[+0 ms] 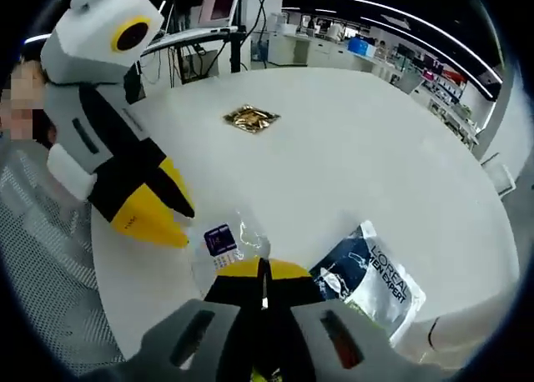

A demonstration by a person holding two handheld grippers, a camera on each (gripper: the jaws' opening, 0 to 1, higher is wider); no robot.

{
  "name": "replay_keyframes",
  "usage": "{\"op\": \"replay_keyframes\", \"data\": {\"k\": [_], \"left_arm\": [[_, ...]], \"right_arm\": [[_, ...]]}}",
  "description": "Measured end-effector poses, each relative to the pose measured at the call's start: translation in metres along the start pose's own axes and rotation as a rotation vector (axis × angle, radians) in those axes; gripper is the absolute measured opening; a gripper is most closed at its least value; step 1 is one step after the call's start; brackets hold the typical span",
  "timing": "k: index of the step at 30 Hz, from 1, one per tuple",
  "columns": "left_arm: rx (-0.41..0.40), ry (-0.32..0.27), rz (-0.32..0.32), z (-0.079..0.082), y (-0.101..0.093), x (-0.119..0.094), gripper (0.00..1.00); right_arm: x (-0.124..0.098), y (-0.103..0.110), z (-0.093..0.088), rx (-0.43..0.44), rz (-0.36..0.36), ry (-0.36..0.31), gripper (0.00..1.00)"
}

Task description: Arrange the skincare products in the storage area until every visible bottle or jar stands upright without overlapping.

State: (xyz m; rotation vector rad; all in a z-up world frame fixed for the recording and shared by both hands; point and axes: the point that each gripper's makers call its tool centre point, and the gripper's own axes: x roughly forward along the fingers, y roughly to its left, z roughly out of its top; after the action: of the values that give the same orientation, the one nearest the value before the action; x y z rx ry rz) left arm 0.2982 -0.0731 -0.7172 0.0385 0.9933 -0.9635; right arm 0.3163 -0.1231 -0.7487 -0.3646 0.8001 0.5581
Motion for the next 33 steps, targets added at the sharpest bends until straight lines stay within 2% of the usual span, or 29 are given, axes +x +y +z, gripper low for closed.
{"op": "replay_keyframes", "data": {"k": [1, 2, 4, 6, 9, 12, 20, 25, 27, 33], "left_arm": [[0.030, -0.005, -0.002, 0.003, -0.001, -0.001, 0.13], [0.103, -0.012, 0.001, 0.008, -0.001, -0.001, 0.13], [0.211, -0.013, 0.017, 0.013, 0.000, 0.000, 0.19], [0.314, -0.014, -0.002, 0.016, -0.006, 0.005, 0.22], [0.452, 0.016, -0.024, 0.011, -0.012, 0.015, 0.21], [0.536, 0.053, -0.028, 0.004, -0.013, 0.025, 0.23], [0.568, 0.096, 0.018, -0.005, 0.002, 0.037, 0.21], [0.575, 0.082, 0.015, -0.004, 0.002, 0.036, 0.21], [0.577, 0.081, 0.015, -0.003, 0.002, 0.036, 0.21], [0.592, 0.083, 0.016, -0.004, 0.001, 0.036, 0.21]], "right_arm": [[0.000, 0.000, 0.001, -0.023, 0.004, -0.005, 0.01], [0.001, 0.000, 0.001, -0.039, 0.006, -0.005, 0.01], [0.001, 0.000, 0.001, -0.035, 0.005, -0.002, 0.01], [0.001, 0.000, 0.002, -0.045, 0.008, 0.000, 0.01], [0.002, 0.000, 0.002, -0.083, 0.017, 0.001, 0.01], [0.003, 0.001, 0.004, -0.162, 0.034, 0.002, 0.01], [0.004, 0.001, 0.005, -0.167, 0.042, 0.003, 0.01], [0.004, 0.001, 0.005, -0.182, 0.040, 0.000, 0.02], [0.002, -0.003, 0.009, -0.228, 0.011, -0.028, 0.06], [-0.014, -0.008, 0.006, -0.180, -0.019, -0.068, 0.24]]}}
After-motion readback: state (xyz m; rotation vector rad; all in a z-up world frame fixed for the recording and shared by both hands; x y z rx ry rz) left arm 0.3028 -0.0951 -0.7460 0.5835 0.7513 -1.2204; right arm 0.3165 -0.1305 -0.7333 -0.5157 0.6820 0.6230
